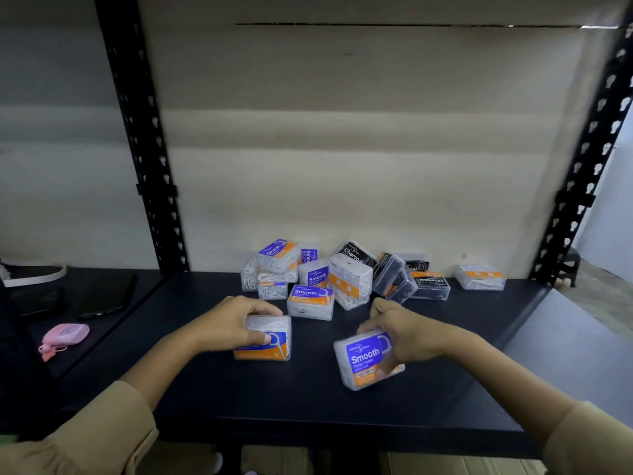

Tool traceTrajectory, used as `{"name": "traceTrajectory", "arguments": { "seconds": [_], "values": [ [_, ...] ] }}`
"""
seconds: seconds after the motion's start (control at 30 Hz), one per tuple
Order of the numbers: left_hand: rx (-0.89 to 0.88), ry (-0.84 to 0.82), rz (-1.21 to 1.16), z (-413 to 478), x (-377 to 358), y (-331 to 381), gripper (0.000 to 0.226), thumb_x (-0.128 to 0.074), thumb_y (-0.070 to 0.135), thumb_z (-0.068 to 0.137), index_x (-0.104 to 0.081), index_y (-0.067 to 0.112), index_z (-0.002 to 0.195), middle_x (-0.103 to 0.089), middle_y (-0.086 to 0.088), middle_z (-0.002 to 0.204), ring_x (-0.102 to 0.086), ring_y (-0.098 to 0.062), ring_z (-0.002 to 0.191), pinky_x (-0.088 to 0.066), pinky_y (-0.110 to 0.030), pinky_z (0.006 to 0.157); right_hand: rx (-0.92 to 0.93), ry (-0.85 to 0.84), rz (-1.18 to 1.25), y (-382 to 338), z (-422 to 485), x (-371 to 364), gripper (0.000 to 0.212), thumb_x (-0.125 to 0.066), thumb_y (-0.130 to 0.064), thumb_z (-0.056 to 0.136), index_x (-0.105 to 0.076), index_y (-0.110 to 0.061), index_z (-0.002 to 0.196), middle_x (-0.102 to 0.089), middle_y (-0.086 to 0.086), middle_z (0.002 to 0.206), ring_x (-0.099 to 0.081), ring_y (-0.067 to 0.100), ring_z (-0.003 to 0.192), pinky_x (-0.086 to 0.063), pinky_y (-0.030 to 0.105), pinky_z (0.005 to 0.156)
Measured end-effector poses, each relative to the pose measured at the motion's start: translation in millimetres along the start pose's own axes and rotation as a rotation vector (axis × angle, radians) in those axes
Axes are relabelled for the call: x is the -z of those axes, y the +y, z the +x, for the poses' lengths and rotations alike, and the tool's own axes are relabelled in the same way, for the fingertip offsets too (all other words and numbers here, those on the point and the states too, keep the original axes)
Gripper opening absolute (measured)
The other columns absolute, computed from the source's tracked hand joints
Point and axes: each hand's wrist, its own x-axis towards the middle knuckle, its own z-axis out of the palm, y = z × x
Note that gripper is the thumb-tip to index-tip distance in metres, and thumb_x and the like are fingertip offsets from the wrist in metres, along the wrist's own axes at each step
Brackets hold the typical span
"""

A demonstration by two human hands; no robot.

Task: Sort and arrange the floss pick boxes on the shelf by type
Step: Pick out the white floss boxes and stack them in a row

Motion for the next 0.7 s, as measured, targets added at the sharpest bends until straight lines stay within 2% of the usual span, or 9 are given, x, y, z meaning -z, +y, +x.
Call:
{"name": "traceTrajectory", "arguments": {
  "seconds": [0.07,0.2,0.33,0.57,0.7],
  "values": [
    [0.012,0.000,0.007,-5,4,-6,0.042,-0.072,0.023,0.079,-0.059,0.040,0.115,-0.063,0.021,0.114,-0.060,0.005,0.102,-0.048,-0.015,0.090,-0.001,0.118,0.038,-11,3,-8,0.054,-0.080,-0.034,0.067,-0.057,-0.024,0.115,-0.037,-0.003,0.100,-0.039,0.012,0.100,-0.037,0.024,0.081],
    [0.018,0.005,0.004,-19,16,-18,0.041,-0.073,0.018,0.078,-0.058,0.046,0.104,-0.061,0.030,0.108,-0.055,0.017,0.101,-0.044,-0.002,0.083,0.004,0.258,0.077,-32,12,-19,0.047,-0.073,-0.035,0.072,-0.056,-0.025,0.114,-0.042,-0.005,0.110,-0.045,0.010,0.100,-0.046,0.030,0.085],
    [0.043,0.009,0.011,-33,29,-32,0.041,-0.075,0.018,0.075,-0.061,0.049,0.097,-0.065,0.024,0.113,-0.059,0.007,0.104,-0.047,-0.018,0.094,-0.022,0.287,0.059,-46,22,-26,0.048,-0.067,-0.044,0.077,-0.053,-0.025,0.119,-0.054,-0.005,0.121,-0.049,0.010,0.107,-0.045,0.029,0.085],
    [0.093,-0.002,0.002,-50,43,-50,0.041,-0.075,0.016,0.073,-0.064,0.048,0.097,-0.067,0.020,0.112,-0.062,0.000,0.104,-0.049,-0.028,0.097,-0.010,0.320,0.062,-59,33,-33,0.046,-0.066,-0.045,0.079,-0.054,-0.027,0.119,-0.054,-0.005,0.123,-0.047,0.011,0.111,-0.045,0.030,0.086],
    [0.100,-0.005,0.017,-55,47,-53,0.043,-0.074,0.014,0.076,-0.062,0.045,0.101,-0.065,0.019,0.114,-0.061,0.001,0.103,-0.049,-0.025,0.096,-0.010,0.319,0.071,-58,33,-33,0.045,-0.067,-0.046,0.078,-0.055,-0.026,0.117,-0.056,-0.005,0.121,-0.049,0.011,0.109,-0.044,0.029,0.082]
  ]
}}
